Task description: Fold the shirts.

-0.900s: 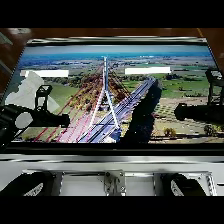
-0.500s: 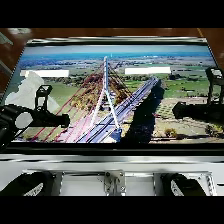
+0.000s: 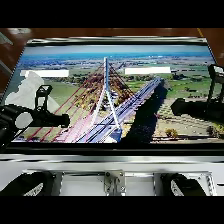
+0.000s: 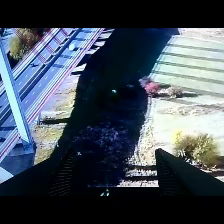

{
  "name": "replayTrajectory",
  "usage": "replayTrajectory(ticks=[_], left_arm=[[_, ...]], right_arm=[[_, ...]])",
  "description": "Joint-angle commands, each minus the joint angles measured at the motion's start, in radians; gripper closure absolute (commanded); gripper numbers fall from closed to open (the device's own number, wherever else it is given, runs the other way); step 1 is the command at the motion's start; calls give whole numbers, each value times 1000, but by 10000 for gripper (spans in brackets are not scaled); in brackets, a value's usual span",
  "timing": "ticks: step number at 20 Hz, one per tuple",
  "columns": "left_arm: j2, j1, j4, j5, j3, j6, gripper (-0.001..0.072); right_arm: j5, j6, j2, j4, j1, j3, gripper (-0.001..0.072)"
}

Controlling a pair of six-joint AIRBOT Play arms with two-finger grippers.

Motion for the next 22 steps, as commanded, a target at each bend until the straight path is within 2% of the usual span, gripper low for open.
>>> replayTrajectory(ticks=[1, 6, 9, 14, 16, 18, 20, 22], left_arm=[[0, 1, 0, 13, 0, 0, -12], [-28, 0, -27, 135, 0, 0, -12], [-34, 0, -27, 140, 0, 0, -12], [-61, 2, -20, 140, -1, 0, -11], [-83, 2, 23, 142, -2, 0, -6], [-120, 2, 124, 208, -3, 1, -6], [-162, 31, 342, 293, 1, 3, -7], [-209, 151, 475, 315, 52, 0, -11]], right_arm=[[-2, 5, 0, 42, 1, 0, 76], [-1, 5, 0, 143, 1, 0, 76], [-10, 5, 0, 167, 1, 0, 76], [-160, 7, 0, 160, 1, 0, 77], [-148, 73, -5, 169, 1, -1, 77], [-108, 130, -20, 174, 1, -2, 77], [-48, 134, -42, 184, 1, -2, 77], [15, 147, -72, 188, 1, -2, 77]])
